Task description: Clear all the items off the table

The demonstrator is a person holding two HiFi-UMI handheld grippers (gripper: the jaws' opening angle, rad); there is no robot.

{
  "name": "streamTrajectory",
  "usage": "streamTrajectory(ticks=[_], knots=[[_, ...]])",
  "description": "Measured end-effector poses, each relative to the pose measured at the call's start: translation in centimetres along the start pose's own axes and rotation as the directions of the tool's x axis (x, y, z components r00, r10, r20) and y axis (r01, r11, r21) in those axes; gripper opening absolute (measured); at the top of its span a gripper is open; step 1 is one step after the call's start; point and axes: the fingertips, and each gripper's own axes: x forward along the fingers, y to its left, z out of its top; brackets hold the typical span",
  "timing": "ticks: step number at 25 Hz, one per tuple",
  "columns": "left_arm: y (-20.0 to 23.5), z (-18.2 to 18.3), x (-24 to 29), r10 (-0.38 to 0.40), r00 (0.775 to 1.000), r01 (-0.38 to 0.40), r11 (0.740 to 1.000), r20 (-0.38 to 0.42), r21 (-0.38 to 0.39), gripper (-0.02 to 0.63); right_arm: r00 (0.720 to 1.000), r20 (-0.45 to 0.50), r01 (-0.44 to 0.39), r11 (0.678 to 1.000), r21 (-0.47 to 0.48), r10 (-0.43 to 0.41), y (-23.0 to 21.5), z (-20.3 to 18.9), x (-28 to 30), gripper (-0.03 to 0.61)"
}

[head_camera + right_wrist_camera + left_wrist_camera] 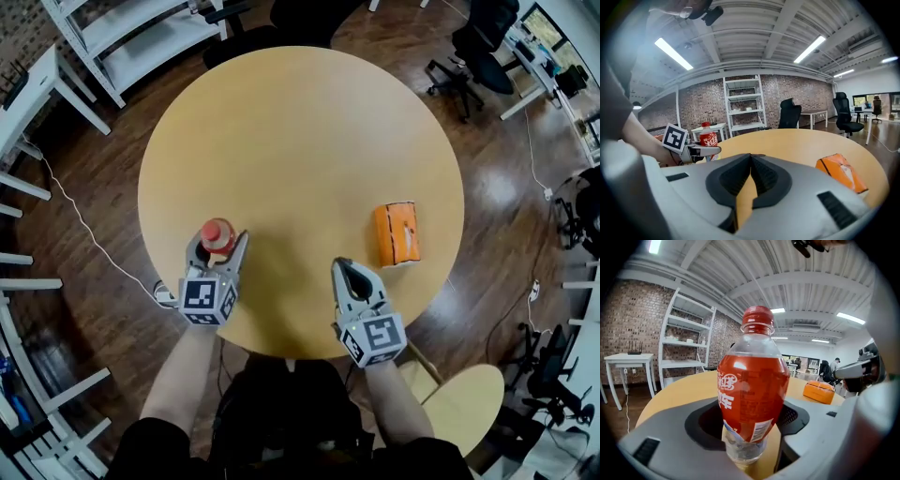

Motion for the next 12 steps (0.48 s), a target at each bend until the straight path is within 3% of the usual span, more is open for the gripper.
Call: streamTrajectory(ticks=[6, 12], knots=[[-0.5, -0.6, -0.3, 0.003, 1.0, -0.004, 1.0, 0.014, 0.025, 0.308, 0.999, -0.016, 0.028, 1.0, 0.013, -0.027, -0.8, -0.6, -0.2, 0.003], [-1.1, -0.8, -0.2, -0.005, 1.0, 0.006, 0.999, -0.021, 0.038, 0.316, 1.0, -0.001, 0.02, 0.999, -0.025, -0.02, -1.2, 0.4, 0.1, 0.003]])
